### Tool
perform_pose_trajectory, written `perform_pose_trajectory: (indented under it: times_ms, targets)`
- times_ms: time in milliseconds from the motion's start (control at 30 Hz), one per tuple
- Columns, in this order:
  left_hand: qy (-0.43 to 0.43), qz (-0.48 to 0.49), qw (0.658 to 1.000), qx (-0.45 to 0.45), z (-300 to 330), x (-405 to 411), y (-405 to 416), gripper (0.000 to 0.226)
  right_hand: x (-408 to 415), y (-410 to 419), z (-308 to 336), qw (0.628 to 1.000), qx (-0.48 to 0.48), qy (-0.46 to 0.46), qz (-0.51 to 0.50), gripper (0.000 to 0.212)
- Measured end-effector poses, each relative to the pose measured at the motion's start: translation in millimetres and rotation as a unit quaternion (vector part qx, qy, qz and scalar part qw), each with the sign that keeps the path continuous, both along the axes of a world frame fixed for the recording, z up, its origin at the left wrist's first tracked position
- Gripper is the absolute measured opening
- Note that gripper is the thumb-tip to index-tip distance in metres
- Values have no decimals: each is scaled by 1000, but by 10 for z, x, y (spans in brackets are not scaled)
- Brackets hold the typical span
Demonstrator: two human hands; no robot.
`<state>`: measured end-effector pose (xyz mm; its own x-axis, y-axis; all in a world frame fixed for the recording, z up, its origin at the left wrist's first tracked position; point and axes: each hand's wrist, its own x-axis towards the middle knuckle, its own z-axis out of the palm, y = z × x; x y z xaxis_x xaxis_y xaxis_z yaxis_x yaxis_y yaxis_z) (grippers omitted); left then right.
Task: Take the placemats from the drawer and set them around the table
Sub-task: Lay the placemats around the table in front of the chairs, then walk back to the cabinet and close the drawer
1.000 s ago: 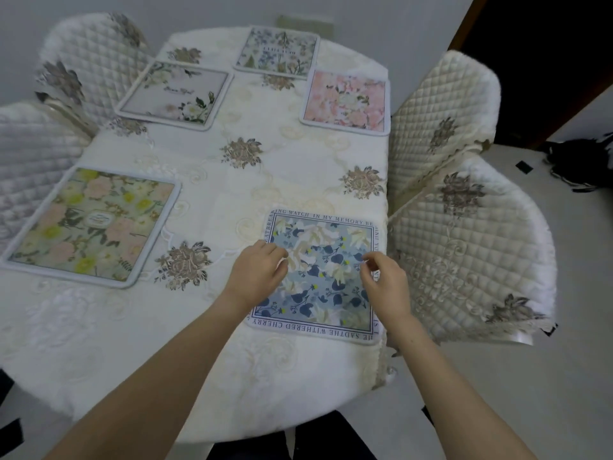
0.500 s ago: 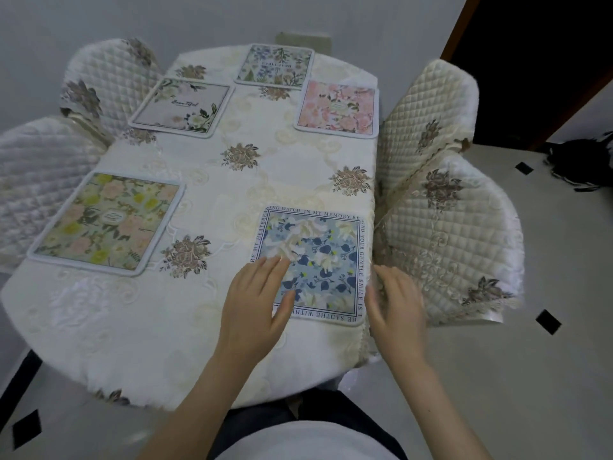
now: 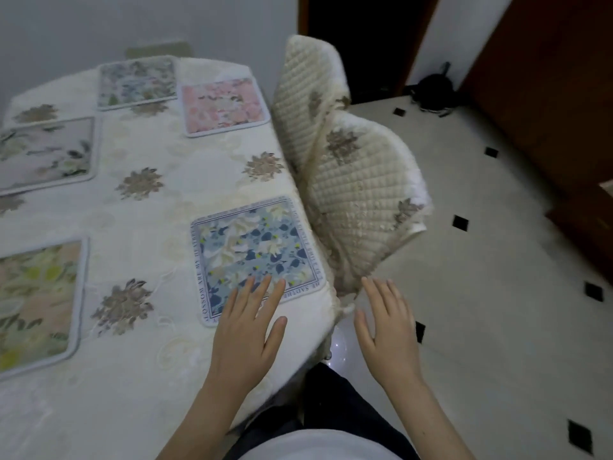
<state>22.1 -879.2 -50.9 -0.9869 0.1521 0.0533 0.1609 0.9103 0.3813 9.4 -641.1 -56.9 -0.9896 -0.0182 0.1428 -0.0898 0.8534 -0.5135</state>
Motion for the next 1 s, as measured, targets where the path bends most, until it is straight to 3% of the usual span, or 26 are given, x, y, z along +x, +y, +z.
perform_pose_trajectory:
  times_ms: [233, 433, 767, 1000]
  targets:
    - [-9, -140, 990, 32, 55, 27, 250, 52, 837, 194, 23, 989, 11, -7, -149, 52]
    - [4, -255, 965, 61, 201, -56, 801, 52, 1373, 544, 143, 958, -2, 2, -286, 54]
    - [-11, -425, 904, 38, 179, -59, 2356, 53, 2022, 1440, 139, 880, -33, -15, -473, 59]
    - [1, -461, 886, 54, 258, -127, 3750, 52, 2055, 2567, 77, 855, -68, -12, -514, 63]
